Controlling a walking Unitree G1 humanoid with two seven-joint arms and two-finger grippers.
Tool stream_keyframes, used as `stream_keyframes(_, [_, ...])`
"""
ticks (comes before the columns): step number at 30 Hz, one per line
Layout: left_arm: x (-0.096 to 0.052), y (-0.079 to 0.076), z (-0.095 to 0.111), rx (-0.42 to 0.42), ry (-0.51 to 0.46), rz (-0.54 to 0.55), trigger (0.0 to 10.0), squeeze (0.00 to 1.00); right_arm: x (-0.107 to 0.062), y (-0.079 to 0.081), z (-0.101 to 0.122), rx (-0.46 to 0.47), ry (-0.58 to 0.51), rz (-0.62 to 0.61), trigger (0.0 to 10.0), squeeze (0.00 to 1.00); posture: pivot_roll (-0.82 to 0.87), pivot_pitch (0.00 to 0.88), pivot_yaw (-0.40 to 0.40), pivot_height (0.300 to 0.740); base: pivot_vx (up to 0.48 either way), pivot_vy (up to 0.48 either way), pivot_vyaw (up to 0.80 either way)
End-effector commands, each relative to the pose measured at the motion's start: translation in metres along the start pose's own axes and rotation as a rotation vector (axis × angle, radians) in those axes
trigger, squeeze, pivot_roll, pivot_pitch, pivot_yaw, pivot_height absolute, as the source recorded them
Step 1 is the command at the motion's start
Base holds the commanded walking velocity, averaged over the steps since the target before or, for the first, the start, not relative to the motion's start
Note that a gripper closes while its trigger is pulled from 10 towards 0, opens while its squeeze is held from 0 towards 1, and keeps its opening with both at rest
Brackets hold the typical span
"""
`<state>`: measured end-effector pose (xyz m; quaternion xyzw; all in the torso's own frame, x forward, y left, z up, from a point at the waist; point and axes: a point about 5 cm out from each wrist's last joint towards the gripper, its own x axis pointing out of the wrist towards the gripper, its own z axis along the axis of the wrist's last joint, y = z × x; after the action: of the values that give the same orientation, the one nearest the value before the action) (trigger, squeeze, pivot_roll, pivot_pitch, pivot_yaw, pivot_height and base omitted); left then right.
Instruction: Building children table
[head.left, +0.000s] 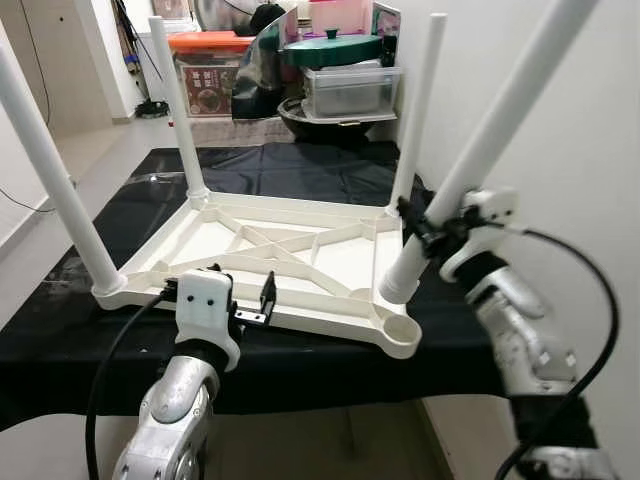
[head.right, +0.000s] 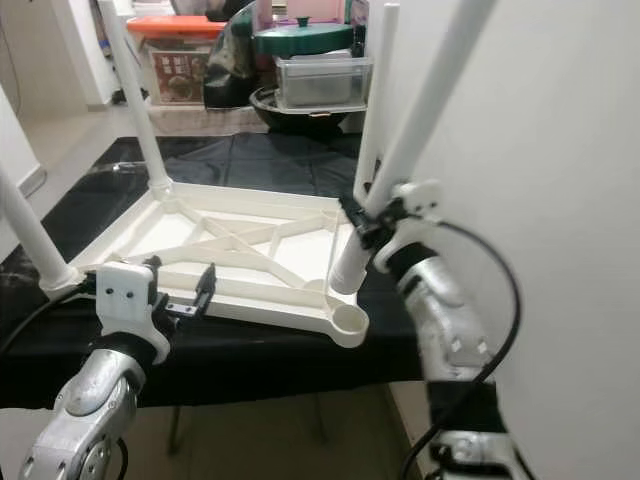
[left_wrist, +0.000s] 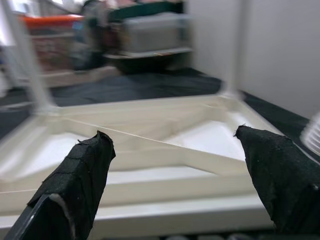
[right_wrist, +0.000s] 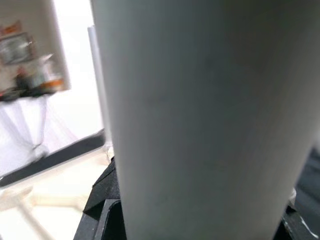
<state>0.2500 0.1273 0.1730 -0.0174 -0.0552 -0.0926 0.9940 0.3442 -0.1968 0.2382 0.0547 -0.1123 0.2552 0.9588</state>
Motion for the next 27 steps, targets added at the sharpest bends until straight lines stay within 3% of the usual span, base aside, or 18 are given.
stream_keyframes(1, [-0.002,-0.002,-0.001,-0.007,0.014,-0.031,10.0,0.00,0.003,0.003,-0.001,0.056,0.007,0.074,10.0,0.00,0.03,0.063,-0.008,0.740,0.000,0.000,0.00])
stream_keyframes(2, [-0.006,-0.003,-0.001,-0.010,0.022,-0.052,10.0,0.00,0.002,0.002,0.002,0.068,0.020,0.148,10.0,0.00,0.04,0.091,-0.008,0.740,0.000,0.000,0.00])
stream_keyframes(3, [-0.006,-0.003,-0.001,-0.010,0.022,-0.052,10.0,0.00,0.002,0.002,0.002,0.068,0.020,0.148,10.0,0.00,0.04,0.091,-0.008,0.740,0.000,0.000,0.00])
stream_keyframes(5, [-0.016,-0.007,0.002,-0.030,0.032,-0.106,10.0,0.00,0.000,0.002,0.009,0.117,0.040,0.318,10.0,0.00,0.06,0.142,-0.014,0.740,0.000,0.000,0.00])
stream_keyframes(8, [-0.020,-0.009,0.003,-0.040,0.033,-0.134,10.0,0.00,-0.001,0.002,0.011,0.135,0.044,0.376,10.0,0.00,0.06,0.155,-0.013,0.740,0.000,0.000,0.00])
stream_keyframes(13, [-0.033,-0.024,0.012,-0.076,0.043,-0.220,10.0,0.00,0.013,0.011,0.017,0.174,0.053,0.598,10.0,0.00,0.08,0.246,-0.009,0.740,0.000,0.000,0.00])
stream_keyframes(22, [-0.045,-0.036,0.016,-0.108,0.067,-0.272,10.0,0.00,0.026,0.018,0.034,0.235,-0.016,0.797,10.0,0.00,0.10,0.294,-0.020,0.740,0.000,0.000,0.00])
stream_keyframes(27, [-0.051,-0.042,0.016,-0.121,0.086,-0.336,10.0,0.00,0.029,0.017,0.038,0.225,-0.017,0.834,10.0,0.00,0.09,0.296,-0.026,0.740,0.000,0.000,0.00])
